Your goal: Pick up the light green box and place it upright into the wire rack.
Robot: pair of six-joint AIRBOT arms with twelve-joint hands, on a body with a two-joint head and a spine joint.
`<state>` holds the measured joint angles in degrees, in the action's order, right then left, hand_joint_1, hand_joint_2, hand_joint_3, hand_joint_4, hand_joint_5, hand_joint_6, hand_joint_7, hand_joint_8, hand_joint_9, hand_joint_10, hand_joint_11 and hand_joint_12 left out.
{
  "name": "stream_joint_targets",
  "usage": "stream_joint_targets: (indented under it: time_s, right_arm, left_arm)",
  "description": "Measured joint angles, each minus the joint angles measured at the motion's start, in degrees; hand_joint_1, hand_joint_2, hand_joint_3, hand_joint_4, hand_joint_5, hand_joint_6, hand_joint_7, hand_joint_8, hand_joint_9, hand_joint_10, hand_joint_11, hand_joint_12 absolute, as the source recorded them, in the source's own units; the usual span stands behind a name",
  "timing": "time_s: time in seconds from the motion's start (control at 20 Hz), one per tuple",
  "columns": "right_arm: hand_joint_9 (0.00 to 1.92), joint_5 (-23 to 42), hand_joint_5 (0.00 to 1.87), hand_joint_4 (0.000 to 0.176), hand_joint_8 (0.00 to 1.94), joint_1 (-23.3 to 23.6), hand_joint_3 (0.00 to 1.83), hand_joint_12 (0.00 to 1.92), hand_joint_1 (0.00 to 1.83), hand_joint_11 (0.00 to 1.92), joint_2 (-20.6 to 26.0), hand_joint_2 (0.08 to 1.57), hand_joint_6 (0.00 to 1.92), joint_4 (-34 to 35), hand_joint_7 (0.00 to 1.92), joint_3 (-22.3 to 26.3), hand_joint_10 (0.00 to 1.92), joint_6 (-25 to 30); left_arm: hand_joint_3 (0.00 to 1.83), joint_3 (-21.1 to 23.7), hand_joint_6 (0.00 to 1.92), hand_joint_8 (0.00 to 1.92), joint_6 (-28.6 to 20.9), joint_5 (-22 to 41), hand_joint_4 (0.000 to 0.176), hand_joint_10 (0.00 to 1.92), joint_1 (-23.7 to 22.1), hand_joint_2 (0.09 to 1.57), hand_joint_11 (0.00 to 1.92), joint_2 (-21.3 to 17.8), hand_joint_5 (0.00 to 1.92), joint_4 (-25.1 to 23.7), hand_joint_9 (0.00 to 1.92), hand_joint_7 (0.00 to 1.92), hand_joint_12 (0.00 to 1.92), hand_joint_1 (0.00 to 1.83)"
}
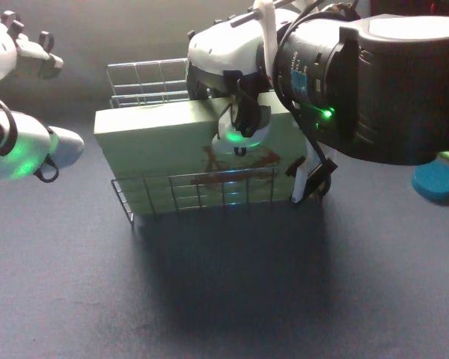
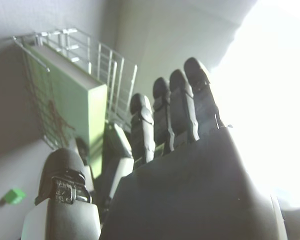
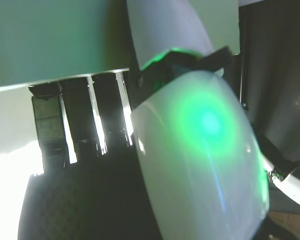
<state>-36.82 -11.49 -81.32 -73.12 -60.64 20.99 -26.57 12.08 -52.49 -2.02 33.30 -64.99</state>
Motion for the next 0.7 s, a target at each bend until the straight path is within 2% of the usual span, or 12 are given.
stream_joint_targets:
  time_s: [0.05,0.1,0.15,0.2,0.25,0.35,0.55,0.7]
  right_arm:
    - [0.73,0.00,0.74,0.000,1.28,0.00,0.00,1.39,1.17,0.68,0.00,1.21,1.27,0.00,0.85,0.00,0.92,0.00]
    - [0.66,0.02,0.63,0.000,0.71,0.00,0.00,1.37,1.05,0.62,0.00,1.15,0.65,0.00,0.71,0.00,0.80,0.00]
    - [0.58,0.02,0.57,0.000,0.33,0.00,0.00,1.34,0.99,0.48,0.00,1.11,0.28,-0.04,0.67,0.00,0.58,0.00]
    - [0.59,0.02,0.59,0.000,0.06,0.00,0.00,1.32,0.95,0.39,0.00,1.10,0.04,0.02,0.70,0.00,0.35,0.00]
    - [0.57,0.00,0.54,0.000,0.00,0.00,0.00,1.30,0.90,0.28,0.00,1.09,0.00,-0.07,0.63,0.00,0.17,0.00]
    - [0.46,-0.02,0.47,0.000,0.00,0.02,0.00,1.24,0.82,0.14,0.00,1.06,0.00,-0.50,0.53,0.00,0.09,-0.02]
    - [0.41,0.07,0.42,0.000,0.00,0.39,0.00,1.20,0.75,0.07,0.50,1.03,0.00,-0.15,0.48,0.44,0.05,-0.02]
    - [0.42,-0.04,0.42,0.000,0.00,3.13,0.00,1.21,0.71,0.08,3.34,1.04,0.00,0.15,0.48,3.37,0.04,-0.11]
  left_arm:
    - [0.00,0.15,0.00,0.00,-0.02,-0.02,0.086,0.00,0.42,1.22,0.00,0.24,0.25,0.04,0.12,0.20,0.38,0.14]
    - [0.00,0.15,0.00,0.00,-0.17,-0.33,0.086,0.00,0.66,1.22,0.00,0.74,0.26,0.35,0.11,0.20,0.38,0.14]
    - [0.00,0.15,0.00,0.00,-0.37,-0.33,0.085,0.00,0.76,1.22,0.00,1.27,0.26,0.50,0.11,0.20,0.38,0.14]
    - [0.00,0.15,0.00,0.00,-0.44,-0.33,0.085,0.00,0.79,1.22,0.00,1.66,0.26,0.37,0.11,0.20,0.38,0.14]
    - [0.00,0.20,0.00,0.00,-0.61,-0.17,0.085,0.00,0.79,1.22,0.00,1.92,0.26,0.31,0.11,0.20,0.38,0.14]
    - [0.00,0.52,0.00,0.00,-1.05,0.24,0.085,0.00,1.18,1.22,0.00,2.25,0.26,0.22,0.11,0.20,0.38,0.14]
    - [0.00,0.94,0.00,0.00,-1.53,1.16,0.085,0.00,1.97,1.23,0.00,2.25,0.26,-0.04,0.11,0.20,0.38,0.13]
    - [0.00,1.01,0.00,0.00,-1.57,1.64,0.085,0.00,2.08,1.23,0.00,2.25,0.26,0.04,0.11,0.20,0.39,0.14]
